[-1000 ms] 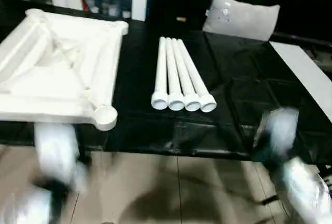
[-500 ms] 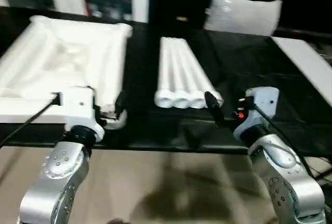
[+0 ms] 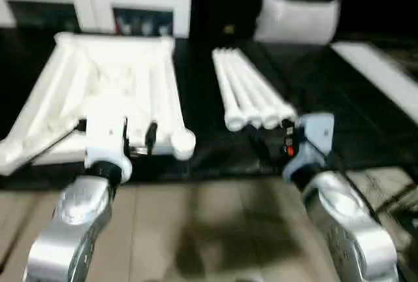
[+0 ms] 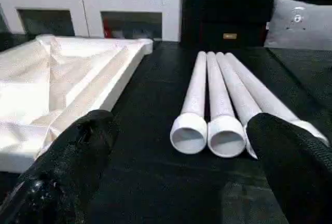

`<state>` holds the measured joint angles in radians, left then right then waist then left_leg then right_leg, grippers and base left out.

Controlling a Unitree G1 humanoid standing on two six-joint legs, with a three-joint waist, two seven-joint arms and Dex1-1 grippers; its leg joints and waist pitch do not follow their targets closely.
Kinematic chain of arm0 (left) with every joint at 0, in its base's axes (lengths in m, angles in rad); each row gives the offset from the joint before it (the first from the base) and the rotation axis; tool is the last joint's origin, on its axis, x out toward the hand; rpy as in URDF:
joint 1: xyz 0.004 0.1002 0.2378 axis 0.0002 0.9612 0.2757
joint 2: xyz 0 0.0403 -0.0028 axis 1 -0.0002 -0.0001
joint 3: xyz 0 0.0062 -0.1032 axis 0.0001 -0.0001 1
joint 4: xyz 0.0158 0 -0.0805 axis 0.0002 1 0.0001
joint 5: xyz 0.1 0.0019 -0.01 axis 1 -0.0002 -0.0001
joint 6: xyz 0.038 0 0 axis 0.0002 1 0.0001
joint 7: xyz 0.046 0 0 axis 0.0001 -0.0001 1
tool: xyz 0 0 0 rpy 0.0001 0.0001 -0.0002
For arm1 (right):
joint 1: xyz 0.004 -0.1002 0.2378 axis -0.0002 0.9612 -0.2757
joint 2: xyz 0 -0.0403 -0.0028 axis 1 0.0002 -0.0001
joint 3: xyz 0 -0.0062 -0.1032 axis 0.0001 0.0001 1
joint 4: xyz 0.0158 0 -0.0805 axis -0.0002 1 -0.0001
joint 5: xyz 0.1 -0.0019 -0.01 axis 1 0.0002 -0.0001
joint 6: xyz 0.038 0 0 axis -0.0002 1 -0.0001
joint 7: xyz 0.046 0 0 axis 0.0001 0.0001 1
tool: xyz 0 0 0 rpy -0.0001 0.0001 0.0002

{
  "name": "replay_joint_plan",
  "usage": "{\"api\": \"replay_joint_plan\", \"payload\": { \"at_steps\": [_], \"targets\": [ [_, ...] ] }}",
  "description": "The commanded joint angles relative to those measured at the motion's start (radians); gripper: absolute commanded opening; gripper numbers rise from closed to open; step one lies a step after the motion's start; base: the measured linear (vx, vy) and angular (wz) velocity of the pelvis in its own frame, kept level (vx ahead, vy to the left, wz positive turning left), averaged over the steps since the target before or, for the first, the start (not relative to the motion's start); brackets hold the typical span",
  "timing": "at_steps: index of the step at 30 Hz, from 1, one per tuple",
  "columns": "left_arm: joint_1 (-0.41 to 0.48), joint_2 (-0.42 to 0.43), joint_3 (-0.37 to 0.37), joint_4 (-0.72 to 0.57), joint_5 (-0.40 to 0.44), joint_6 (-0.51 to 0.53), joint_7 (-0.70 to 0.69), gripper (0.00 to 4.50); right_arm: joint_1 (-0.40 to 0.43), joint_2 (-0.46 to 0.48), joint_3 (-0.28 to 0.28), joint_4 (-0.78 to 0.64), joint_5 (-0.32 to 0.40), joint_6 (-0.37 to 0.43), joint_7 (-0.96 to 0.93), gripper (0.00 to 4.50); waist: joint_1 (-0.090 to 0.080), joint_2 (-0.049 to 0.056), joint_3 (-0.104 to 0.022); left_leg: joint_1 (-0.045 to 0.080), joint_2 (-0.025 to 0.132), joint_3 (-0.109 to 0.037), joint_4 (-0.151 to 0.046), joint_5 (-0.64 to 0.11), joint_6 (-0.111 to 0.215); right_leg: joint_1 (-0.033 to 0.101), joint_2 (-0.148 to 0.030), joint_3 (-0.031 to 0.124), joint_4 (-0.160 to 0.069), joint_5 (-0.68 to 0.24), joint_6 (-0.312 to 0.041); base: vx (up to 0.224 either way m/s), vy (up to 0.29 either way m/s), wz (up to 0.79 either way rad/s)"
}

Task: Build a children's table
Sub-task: Move to table

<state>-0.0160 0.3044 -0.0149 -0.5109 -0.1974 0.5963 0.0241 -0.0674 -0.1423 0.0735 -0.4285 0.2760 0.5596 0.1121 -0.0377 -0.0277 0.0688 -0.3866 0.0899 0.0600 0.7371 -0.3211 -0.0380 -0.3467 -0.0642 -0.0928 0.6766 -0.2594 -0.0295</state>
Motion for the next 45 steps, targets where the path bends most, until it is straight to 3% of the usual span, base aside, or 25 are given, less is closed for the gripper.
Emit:
{"api": "replay_joint_plan", "payload": {
  "at_steps": [1, 2, 3, 5, 10, 12, 19, 22, 23, 25, 28, 29, 30, 32, 33, 34, 35, 36, 37, 38, 40, 42, 43, 44, 45],
  "targets": [
    [0.009, -0.015, -0.013, -0.024, 0.016, 0.006, -0.011, 4.49, 0.003, -0.029, -0.006, -0.008, -0.025, 0.004, 0.013, 4.50, -0.012, 0.037, -0.027, 0.014, 0.097, -0.093, -0.252, -0.636, -0.272, 0.006, -0.039, 0.013, -0.032, 0.008, -0.001, -0.066, 0.131, -0.05],
    [0.014, -0.027, -0.010, -0.029, 0.012, 0.006, -0.005, 4.49, 0.003, -0.031, -0.002, -0.010, -0.028, 0.007, 0.014, 4.50, -0.011, -0.001, -0.050, 0.021, 0.090, -0.080, -0.216, -0.451, -0.239, 0.020, -0.077, 0.039, -0.079, -0.036, 0.021, -0.071, 0.064, -0.13],
    [0.017, -0.032, -0.009, -0.032, 0.011, 0.007, -0.002, 4.49, 0.002, -0.032, 0.000, -0.011, -0.029, 0.009, 0.015, 4.50, 0.000, 0.005, -0.057, -0.003, 0.093, -0.065, -0.198, -0.307, -0.213, 0.038, -0.125, 0.055, -0.113, -0.101, -0.005, -0.071, 0.064, -0.13],
    [0.028, -0.047, -0.013, -0.044, 0.013, 0.017, 0.015, 4.49, 0.000, -0.037, 0.007, -0.018, -0.026, 0.028, 0.018, 4.50, 0.004, -0.012, -0.049, -0.010, 0.104, -0.044, -0.197, -0.242, -0.158, 0.021, -0.133, 0.066, -0.131, -0.193, -0.038, -0.066, -0.016, -0.02],
    [0.048, -0.065, -0.034, -0.061, 0.018, 0.016, 0.030, 4.49, -0.003, -0.051, 0.022, -0.030, -0.036, 0.025, 0.027, 4.50, 0.020, -0.034, -0.052, -0.010, 0.120, -0.014, -0.203, -0.194, -0.059, 0.008, -0.141, 0.078, -0.156, -0.348, -0.069, -0.040, -0.049, 0.01],
    [0.053, -0.070, -0.040, -0.070, 0.026, 0.022, 0.025, 4.49, -0.002, -0.056, 0.023, -0.031, -0.040, 0.022, 0.033, 4.50, 0.019, -0.031, -0.044, 0.008, 0.129, -0.002, -0.210, -0.345, -0.088, -0.008, -0.133, 0.075, -0.164, -0.434, -0.052, -0.015, -0.058, 0.03],
    [0.063, -0.083, -0.036, -0.082, 0.034, 0.028, 0.025, 4.49, 0.000, -0.064, 0.021, -0.029, -0.053, 0.017, 0.036, 4.50, 0.014, -0.035, -0.047, 0.016, 0.132, 0.017, -0.215, -0.406, -0.051, 0.028, -0.113, 0.057, -0.187, -0.565, -0.016, 0.009, -0.010, 0.00],
    [0.065, -0.086, -0.027, -0.096, 0.031, 0.029, 0.027, 4.49, -0.005, -0.079, 0.032, -0.026, -0.057, 0.018, 0.058, 4.50, 0.010, -0.031, -0.055, 0.034, 0.136, 0.020, -0.229, -0.346, -0.019, 0.048, -0.091, 0.047, -0.183, -0.423, -0.046, 0.085, -0.002, -0.05],
    [0.067, -0.085, -0.023, -0.099, 0.031, 0.030, 0.027, 4.49, -0.007, -0.085, 0.042, -0.025, -0.061, 0.017, 0.067, 4.50, 0.031, -0.051, -0.050, -0.054, 0.089, 0.003, -0.231, -0.245, 0.070, 0.122, -0.106, 0.018, -0.202, -0.360, -0.036, 0.101, 0.002, 0.12],
    [0.071, -0.085, -0.017, -0.104, 0.033, 0.031, 0.024, 4.49, -0.013, -0.097, 0.062, -0.023, -0.068, 0.018, 0.082, 4.50, 0.035, -0.033, -0.062, -0.060, 0.071, 0.014, -0.185, -0.062, 0.196, 0.165, -0.146, -0.006, -0.236, -0.339, 0.000, 0.109, 0.007, 0.24],
    [0.082, -0.082, -0.007, -0.113, 0.037, 0.030, 0.018, 4.49, -0.009, -0.092, 0.089, -0.031, -0.074, 0.011, 0.089, 4.50, 0.013, -0.013, -0.064, 0.057, 0.050, -0.065, -0.217, 0.098, 0.339, 0.139, -0.007, -0.077, -0.181, -0.251, -0.011, 0.179, 0.026, 0.51],
    [0.083, -0.080, -0.005, -0.114, 0.037, 0.030, 0.017, 4.49, -0.008, -0.093, 0.095, -0.032, -0.080, 0.004, 0.089, 4.50, -0.025, -0.005, -0.074, 0.205, 0.083, -0.193, -0.210, 0.193, 0.533, -0.005, 0.050, -0.063, -0.048, -0.266, 0.032, 0.253, 0.014, 0.57],
    [0.084, -0.078, -0.002, -0.116, 0.037, 0.030, 0.014, 4.49, 0.000, -0.077, 0.087, -0.034, -0.077, -0.008, 0.078, 4.50, -0.011, -0.029, -0.077, 0.248, 0.186, -0.177, -0.172, 0.313, 0.514, -0.085, 0.000, 0.010, 0.019, -0.205, 0.059, 0.253, 0.014, 0.57],
    [0.084, -0.076, 0.000, -0.118, 0.037, 0.031, 0.011, 4.49, 0.006, -0.064, 0.075, -0.034, -0.069, -0.011, 0.071, 4.50, 0.002, -0.029, -0.060, 0.158, 0.154, -0.106, -0.217, 0.328, 0.465, -0.088, 0.001, 0.028, 0.071, -0.078, 0.106, 0.167, -0.028, 0.27],
    [0.085, -0.075, 0.001, -0.118, 0.037, 0.032, 0.009, 4.49, 0.008, -0.060, 0.071, -0.035, -0.066, -0.012, 0.070, 4.50, 0.012, -0.050, -0.050, 0.112, 0.116, -0.049, -0.246, 0.184, 0.415, -0.069, 0.005, 0.040, 0.034, 0.016, 0.077, 0.140, -0.030, 0.14],
    [0.085, -0.074, 0.001, -0.118, 0.037, 0.032, 0.007, 4.49, 0.010, -0.058, 0.069, -0.035, -0.063, -0.013, 0.071, 4.50, 0.011, -0.061, -0.049, 0.106, 0.089, -0.030, -0.254, 0.106, 0.388, -0.052, 0.000, 0.052, -0.015, 0.039, 0.058, 0.112, -0.039, 0.00],
    [0.082, -0.068, 0.002, -0.116, 0.039, 0.030, 0.000, 4.49, 0.019, -0.061, 0.060, -0.035, -0.045, -0.027, 0.089, 4.50, 0.017, -0.097, -0.053, 0.092, 0.041, 0.001, -0.223, -0.059, 0.304, 0.002, -0.054, 0.124, -0.118, -0.051, 0.050, 0.102, -0.079, -0.06],
    [0.081, -0.066, 0.003, -0.114, 0.038, 0.029, -0.004, 4.49, 0.024, -0.065, 0.057, -0.033, -0.046, -0.037, 0.093, 4.50, 0.040, -0.111, -0.055, 0.074, -0.001, 0.028, -0.153, -0.117, 0.250, 0.049, -0.119, 0.195, -0.176, -0.253, 0.023, 0.102, -0.079, -0.06],
    [0.079, -0.059, 0.002, -0.110, 0.035, 0.022, -0.017, 4.49, 0.031, -0.070, 0.053, -0.031, -0.057, -0.046, 0.088, 4.50, 0.067, -0.097, -0.037, 0.073, -0.006, 0.020, -0.016, -0.096, 0.162, 0.053, -0.211, 0.268, -0.245, -0.647, -0.035, 0.102, -0.077, 0.05],
    [0.079, -0.057, 0.002, -0.108, 0.034, 0.019, -0.022, 4.49, 0.033, -0.071, 0.052, -0.031, -0.061, -0.048, 0.086, 4.50, 0.060, -0.107, -0.046, 0.016, 0.016, -0.004, 0.019, -0.043, 0.073, 0.105, -0.201, 0.266, -0.217, -0.700, -0.138, 0.117, -0.023, 0.00],
    [0.075, -0.047, -0.002, -0.102, 0.033, 0.017, -0.039, 4.49, 0.035, -0.071, 0.049, -0.029, -0.078, -0.048, 0.075, 4.50, 0.064, -0.094, -0.042, 0.000, 0.033, -0.012, 0.016, -0.004, 0.033, 0.107, -0.181, 0.242, -0.205, -0.598, -0.217, 0.110, -0.002, -0.02],
    [0.071, -0.040, -0.005, -0.096, 0.031, 0.014, -0.055, 4.49, 0.037, -0.067, 0.041, -0.035, -0.080, -0.018, 0.065, 4.50, 0.050, -0.056, -0.035, 0.012, 0.067, 0.004, -0.098, 0.057, 0.018, 0.085, -0.082, 0.139, -0.196, -0.494, -0.280, 0.082, 0.057, 0.03],
    [0.071, -0.038, -0.007, -0.094, 0.032, 0.013, -0.059, 4.49, 0.038, -0.070, 0.042, -0.039, -0.079, -0.006, 0.067, 4.50, 0.024, -0.012, -0.017, 0.051, 0.110, -0.009, -0.199, -0.106, 0.005, 0.040, -0.007, 0.068, -0.151, -0.477, -0.207, 0.092, 0.120, 0.04],
    [0.071, -0.038, -0.007, -0.094, 0.033, 0.012, -0.060, 4.49, 0.039, -0.073, 0.044, -0.042, -0.079, -0.001, 0.069, 4.50, -0.010, -0.010, -0.037, 0.107, 0.158, -0.064, -0.230, -0.183, 0.002, 0.000, 0.030, 0.041, -0.075, -0.369, -0.152, 0.147, 0.138, 0.11],
    [0.071, -0.042, -0.008, -0.091, 0.034, 0.010, -0.063, 4.49, 0.044, -0.081, 0.056, -0.052, -0.068, -0.007, 0.091, 4.50, -0.020, 0.008, -0.049, 0.163, 0.194, -0.120, -0.255, -0.319, 0.087, -0.042, 0.011, 0.033, 0.028, -0.130, -0.035, 0.147, 0.138, 0.11]
  ]
}}
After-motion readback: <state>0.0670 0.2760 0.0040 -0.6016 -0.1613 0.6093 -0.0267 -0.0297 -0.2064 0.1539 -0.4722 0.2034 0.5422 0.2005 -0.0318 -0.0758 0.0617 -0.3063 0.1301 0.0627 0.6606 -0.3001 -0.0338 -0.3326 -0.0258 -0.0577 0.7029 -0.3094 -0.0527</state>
